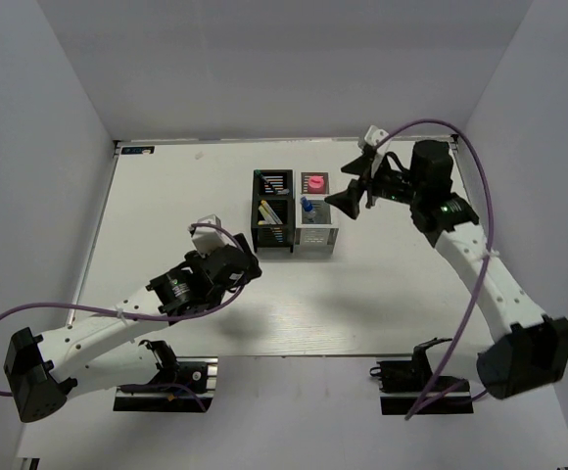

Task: Sort the stationery into containers
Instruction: Place the stationery into the container

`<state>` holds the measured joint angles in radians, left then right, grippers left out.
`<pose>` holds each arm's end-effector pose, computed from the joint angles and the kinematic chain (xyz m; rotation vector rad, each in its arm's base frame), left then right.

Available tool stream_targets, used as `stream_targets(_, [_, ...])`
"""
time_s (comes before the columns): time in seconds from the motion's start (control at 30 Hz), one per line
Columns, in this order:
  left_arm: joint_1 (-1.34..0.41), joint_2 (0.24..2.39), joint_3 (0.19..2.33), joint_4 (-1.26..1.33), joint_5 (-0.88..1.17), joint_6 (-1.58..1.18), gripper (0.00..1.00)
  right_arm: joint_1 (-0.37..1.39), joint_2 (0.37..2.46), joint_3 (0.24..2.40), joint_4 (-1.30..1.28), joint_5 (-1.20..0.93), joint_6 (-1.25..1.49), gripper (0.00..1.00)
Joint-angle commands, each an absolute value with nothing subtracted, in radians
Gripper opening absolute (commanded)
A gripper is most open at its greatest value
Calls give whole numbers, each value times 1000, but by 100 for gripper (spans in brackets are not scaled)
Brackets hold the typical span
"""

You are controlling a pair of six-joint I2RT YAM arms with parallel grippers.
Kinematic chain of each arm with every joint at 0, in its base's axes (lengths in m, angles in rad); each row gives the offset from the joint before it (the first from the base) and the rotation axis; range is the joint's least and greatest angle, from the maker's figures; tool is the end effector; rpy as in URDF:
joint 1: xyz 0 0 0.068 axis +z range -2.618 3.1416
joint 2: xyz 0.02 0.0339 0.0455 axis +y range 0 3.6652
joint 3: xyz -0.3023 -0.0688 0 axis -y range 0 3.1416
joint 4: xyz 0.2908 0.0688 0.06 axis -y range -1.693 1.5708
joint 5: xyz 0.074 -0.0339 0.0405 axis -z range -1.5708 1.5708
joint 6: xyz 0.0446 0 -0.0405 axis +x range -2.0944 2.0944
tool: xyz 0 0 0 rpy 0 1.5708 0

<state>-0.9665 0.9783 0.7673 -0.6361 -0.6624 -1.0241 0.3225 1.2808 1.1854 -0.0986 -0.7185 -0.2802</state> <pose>0.1478 -0.1658 0.2802 -0.3495 2.1902 -0.2868 0.3078 0.1338 0.4145 -0.9965 1.4534 0.6615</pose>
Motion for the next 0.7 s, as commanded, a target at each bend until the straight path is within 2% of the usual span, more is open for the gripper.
stream_targets(0.0, [-973, 966, 804, -543, -621, -945, 100, 324, 1201, 1118, -242, -631, -181, 90])
stream_targets(0.3, [-973, 957, 785, -396, -502, -834, 100, 322, 1020, 893, -302, -322, -101, 90])
stream_targets(0.67, [-973, 956, 795, -396, -460, -801, 100, 322, 956, 765, -267, -253, -83, 90])
